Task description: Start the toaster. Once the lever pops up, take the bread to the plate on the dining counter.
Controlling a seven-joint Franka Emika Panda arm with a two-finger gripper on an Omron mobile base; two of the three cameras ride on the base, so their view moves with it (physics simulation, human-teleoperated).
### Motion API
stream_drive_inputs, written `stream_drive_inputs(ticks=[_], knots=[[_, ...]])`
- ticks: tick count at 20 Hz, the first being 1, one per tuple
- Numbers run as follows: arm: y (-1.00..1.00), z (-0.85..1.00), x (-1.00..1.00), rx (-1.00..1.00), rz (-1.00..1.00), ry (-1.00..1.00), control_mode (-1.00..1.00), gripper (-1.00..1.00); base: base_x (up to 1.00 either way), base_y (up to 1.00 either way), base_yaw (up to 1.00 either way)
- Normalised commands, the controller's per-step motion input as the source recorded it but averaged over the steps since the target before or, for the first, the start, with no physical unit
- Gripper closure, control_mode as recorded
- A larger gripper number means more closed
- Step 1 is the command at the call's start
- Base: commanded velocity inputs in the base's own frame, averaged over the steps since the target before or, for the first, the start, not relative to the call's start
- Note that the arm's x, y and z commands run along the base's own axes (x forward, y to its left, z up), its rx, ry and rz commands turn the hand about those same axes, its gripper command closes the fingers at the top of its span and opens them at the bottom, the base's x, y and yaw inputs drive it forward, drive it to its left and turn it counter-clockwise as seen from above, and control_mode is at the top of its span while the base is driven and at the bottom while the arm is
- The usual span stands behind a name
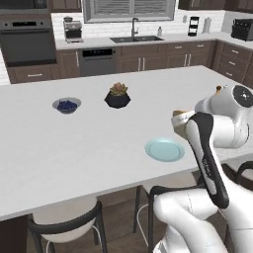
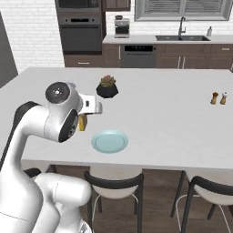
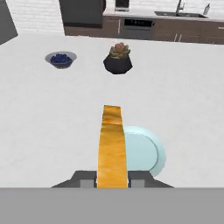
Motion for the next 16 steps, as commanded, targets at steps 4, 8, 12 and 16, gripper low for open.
stream_drive_inputs(ticks=[4,8,12,16], knots=[[-0.28,-0.37,1.00,0.00,0.16,0.29,-1.00,1.00,0.00,0.00,0.00],[-0.28,-0.64,1.00,0.02,0.13,0.21,-1.00,1.00,0.00,0.00,0.00],[-0.02,-0.90,0.69,0.04,0.05,0.01,-1.00,1.00,0.00,0.00,0.00],[0.14,-0.69,0.43,0.04,0.00,0.00,-1.00,1.00,0.00,0.00,0.00]])
